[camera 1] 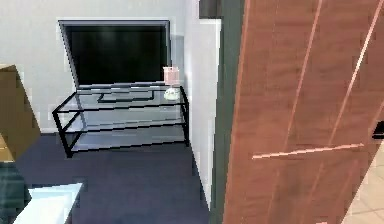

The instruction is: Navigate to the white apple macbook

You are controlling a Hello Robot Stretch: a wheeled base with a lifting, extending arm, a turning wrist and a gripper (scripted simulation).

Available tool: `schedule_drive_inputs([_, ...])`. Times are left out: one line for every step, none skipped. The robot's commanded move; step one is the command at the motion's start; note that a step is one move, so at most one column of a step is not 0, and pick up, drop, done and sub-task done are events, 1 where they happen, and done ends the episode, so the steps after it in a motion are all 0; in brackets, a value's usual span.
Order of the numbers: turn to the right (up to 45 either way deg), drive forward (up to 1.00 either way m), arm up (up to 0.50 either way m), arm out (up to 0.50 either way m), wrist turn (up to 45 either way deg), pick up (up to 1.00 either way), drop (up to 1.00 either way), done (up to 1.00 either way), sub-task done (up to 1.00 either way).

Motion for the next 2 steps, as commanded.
schedule_drive_inputs([45.0,0.00,0.00,0.00,0.0,0.00,0.00,0.00,0.00])
schedule_drive_inputs([15.0,0.00,0.00,0.00,0.0,0.00,0.00,0.00,0.00])
